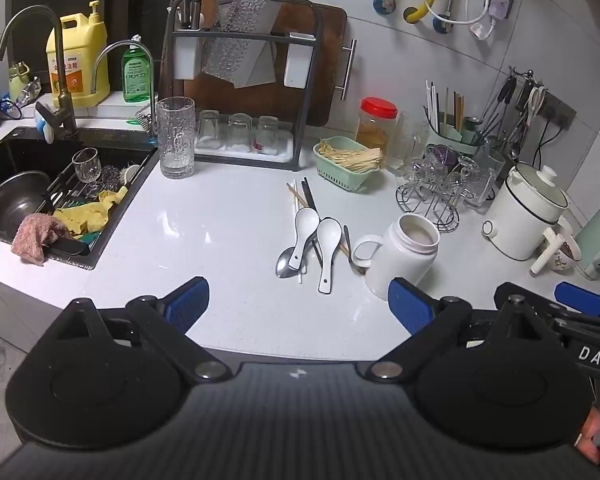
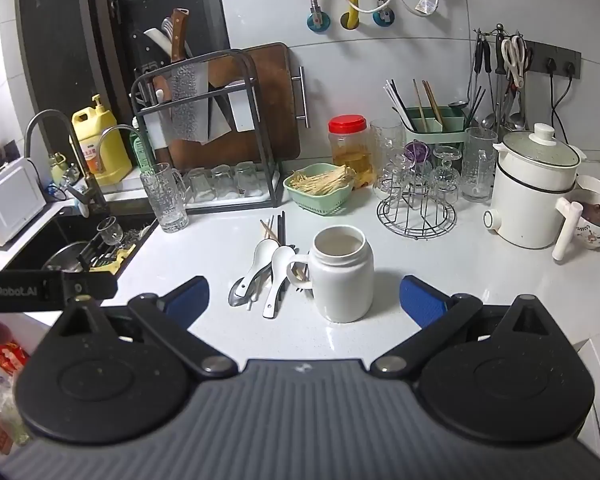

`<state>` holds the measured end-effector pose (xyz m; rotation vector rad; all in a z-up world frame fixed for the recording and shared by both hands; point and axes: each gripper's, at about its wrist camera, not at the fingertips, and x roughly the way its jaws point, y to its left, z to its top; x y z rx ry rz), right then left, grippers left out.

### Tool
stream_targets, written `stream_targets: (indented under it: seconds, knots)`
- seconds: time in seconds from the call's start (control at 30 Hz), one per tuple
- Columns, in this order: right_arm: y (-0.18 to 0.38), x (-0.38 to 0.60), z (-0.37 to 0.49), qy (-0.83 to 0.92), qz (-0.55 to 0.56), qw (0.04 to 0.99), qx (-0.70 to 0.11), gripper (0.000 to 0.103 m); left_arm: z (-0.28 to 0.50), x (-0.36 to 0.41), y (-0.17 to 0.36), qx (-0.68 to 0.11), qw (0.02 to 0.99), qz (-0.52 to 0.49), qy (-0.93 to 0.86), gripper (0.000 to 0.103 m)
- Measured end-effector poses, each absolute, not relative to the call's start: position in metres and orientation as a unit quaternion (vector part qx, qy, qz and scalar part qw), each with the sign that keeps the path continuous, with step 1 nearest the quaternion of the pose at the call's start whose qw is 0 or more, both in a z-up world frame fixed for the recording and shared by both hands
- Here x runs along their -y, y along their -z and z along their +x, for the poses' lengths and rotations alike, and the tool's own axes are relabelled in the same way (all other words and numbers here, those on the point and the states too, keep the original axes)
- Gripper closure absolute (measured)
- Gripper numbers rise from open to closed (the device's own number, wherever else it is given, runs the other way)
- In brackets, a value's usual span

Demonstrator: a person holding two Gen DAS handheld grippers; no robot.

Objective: Organize utensils
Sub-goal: 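Move both tools toward the white spoons and the white jar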

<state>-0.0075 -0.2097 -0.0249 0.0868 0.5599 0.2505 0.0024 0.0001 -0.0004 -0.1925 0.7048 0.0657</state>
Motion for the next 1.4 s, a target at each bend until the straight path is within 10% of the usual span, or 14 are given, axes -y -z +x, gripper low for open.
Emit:
stream_targets:
  seconds: [1.4]
  knots:
    - [0.031,0.23,-0.029,-0.093,0.074,0.959,-0.257,0.0,0.002,0.012,0.001,-0.347,0.935,-0.071,0.015,0.005]
